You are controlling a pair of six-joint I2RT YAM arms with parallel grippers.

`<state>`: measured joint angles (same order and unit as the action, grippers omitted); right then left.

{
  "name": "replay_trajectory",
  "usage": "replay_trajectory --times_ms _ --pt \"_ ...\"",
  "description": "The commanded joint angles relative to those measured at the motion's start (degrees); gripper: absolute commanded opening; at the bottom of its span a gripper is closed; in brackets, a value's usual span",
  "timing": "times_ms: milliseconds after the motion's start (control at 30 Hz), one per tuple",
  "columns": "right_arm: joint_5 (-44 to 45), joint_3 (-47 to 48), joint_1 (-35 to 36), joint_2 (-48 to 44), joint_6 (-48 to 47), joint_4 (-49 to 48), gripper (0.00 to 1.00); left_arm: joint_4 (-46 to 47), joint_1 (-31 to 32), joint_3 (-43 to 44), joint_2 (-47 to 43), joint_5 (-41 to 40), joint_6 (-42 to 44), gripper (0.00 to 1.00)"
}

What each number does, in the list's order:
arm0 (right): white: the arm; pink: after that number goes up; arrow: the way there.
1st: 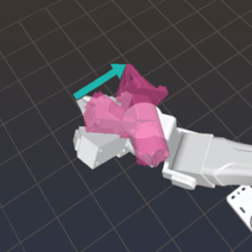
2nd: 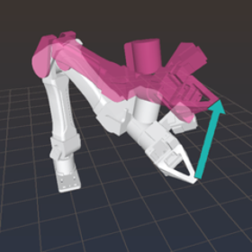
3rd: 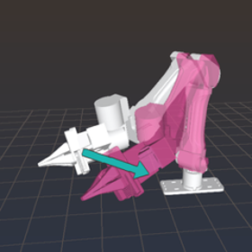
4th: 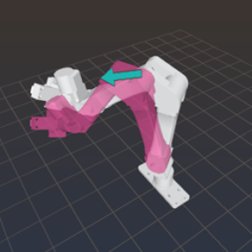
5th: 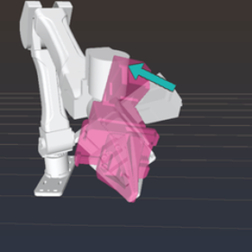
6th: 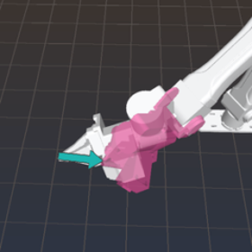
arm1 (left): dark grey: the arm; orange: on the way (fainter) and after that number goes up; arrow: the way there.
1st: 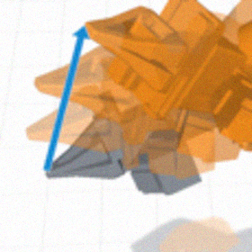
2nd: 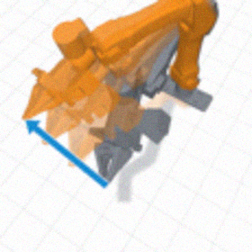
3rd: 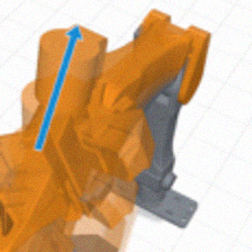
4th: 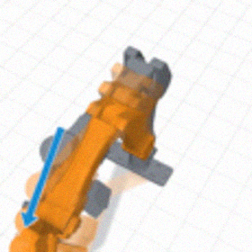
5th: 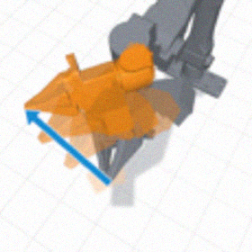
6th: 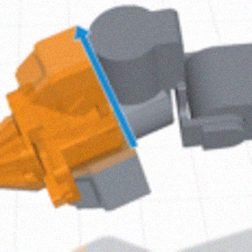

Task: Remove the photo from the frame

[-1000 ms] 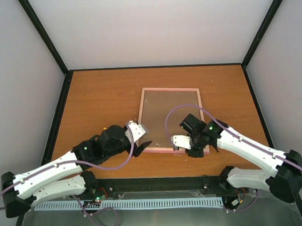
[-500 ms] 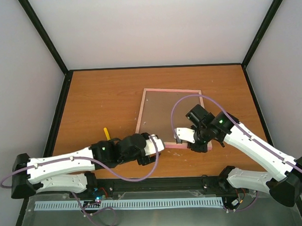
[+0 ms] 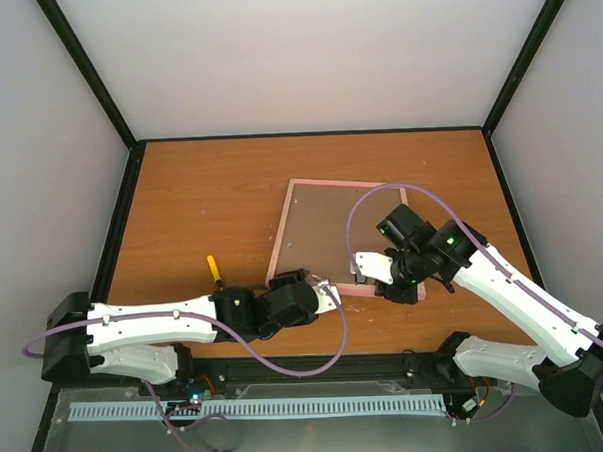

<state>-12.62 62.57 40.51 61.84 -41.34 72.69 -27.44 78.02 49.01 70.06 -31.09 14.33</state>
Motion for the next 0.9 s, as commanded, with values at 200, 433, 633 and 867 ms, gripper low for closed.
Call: replay_trajectory --times_ms 200,433,633,867 --pt "-3.1 3.0 -0.35 -2.4 -1.81 -1.0 0.03 6.65 1.0 -1.17 -1.28 -6.64 11.75 0.48" --pt "-4.49 4.42 -0.35 -2.53 -1.73 0.61 0.03 9.53 1.0 -1.68 -4.19 -7.0 16.93 0.28" --pt "-5.02 8.43 -1.13 -3.03 -0.62 2.08 0.26 8.86 0.93 0.87 -5.11 -7.17 17.24 0.1" --pt "-4.89 19.99 -2.36 -3.1 -1.22 7.42 0.63 1.41 -0.77 11.08 -4.64 -3.93 13.47 0.05"
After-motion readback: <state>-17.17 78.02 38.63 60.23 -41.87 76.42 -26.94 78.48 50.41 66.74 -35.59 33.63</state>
